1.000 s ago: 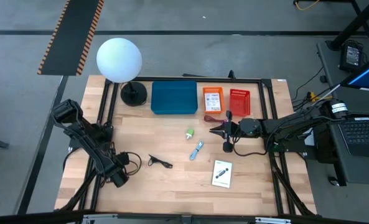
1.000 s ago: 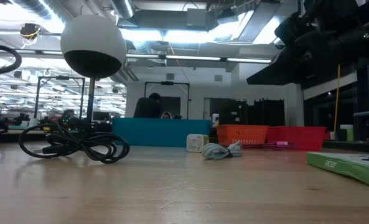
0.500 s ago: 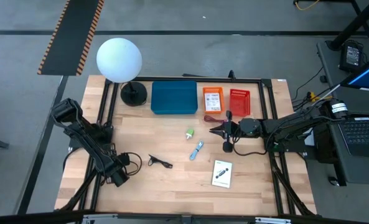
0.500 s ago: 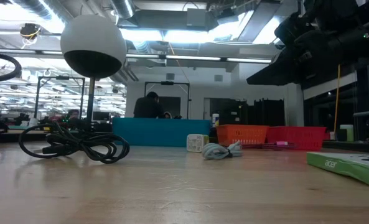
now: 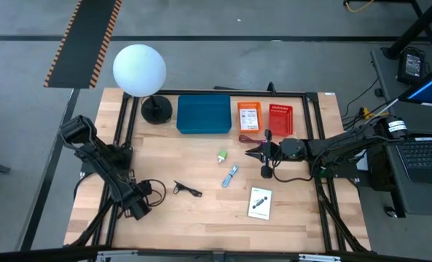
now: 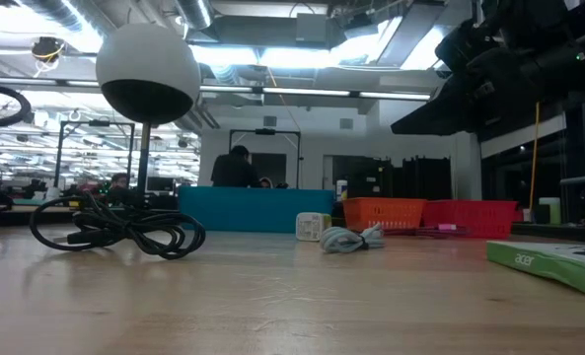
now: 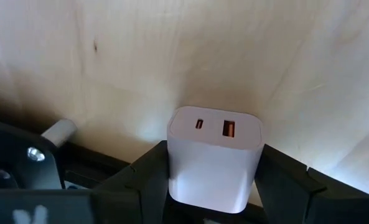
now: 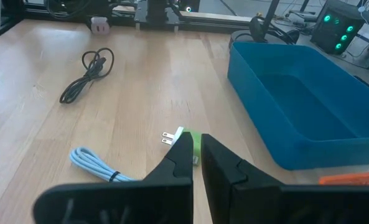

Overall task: Pick and place items into bin
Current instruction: Put the light pink charger adapter into the red bin

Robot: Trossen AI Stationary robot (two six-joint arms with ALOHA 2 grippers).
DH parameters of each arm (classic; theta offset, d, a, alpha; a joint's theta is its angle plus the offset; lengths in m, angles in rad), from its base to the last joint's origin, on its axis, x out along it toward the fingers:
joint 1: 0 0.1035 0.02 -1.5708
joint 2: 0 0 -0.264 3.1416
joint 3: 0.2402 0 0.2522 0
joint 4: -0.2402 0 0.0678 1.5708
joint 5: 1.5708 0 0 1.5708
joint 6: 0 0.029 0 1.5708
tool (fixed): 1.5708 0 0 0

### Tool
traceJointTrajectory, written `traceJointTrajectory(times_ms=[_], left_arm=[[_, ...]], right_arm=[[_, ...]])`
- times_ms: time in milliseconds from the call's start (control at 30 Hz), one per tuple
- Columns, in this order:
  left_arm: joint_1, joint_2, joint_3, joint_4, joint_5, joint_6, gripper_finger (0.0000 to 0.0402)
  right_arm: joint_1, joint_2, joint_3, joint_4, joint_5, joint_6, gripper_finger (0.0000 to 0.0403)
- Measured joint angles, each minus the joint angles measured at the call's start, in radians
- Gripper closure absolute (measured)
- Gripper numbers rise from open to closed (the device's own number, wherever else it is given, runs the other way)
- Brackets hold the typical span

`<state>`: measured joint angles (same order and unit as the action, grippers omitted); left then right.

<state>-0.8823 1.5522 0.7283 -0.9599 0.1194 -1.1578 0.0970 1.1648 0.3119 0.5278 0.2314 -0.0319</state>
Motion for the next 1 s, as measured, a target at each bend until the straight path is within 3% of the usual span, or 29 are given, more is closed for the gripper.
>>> traceJointTrajectory(times_ms=[200,400,767,867,1000], left_arm=[[0.001,-0.017,0.048,0.04,-0.106,-0.039,0.0209],[0.001,-0.058,0.096,0.031,-0.343,-0.078,0.021],[0.017,-0.081,0.124,0.051,-0.691,-0.099,0.021],[0.045,-0.081,0.124,0.123,-0.766,-0.048,0.021],[0.092,-0.081,0.124,0.256,-0.845,0.13,0.021]], right_arm=[[0.0,0.0,0.0,0.0,0.0,0.0,0.0388],[0.0,0.0,0.0,0.0,0.0,0.0,0.0388],[0.0,0.0,0.0,0.0,0.0,-0.002,0.0388],[0.0,0.0,0.0,0.0,0.0,-0.002,0.0388],[0.0,0.0,0.0,0.001,0.0,0.0,0.0388]])
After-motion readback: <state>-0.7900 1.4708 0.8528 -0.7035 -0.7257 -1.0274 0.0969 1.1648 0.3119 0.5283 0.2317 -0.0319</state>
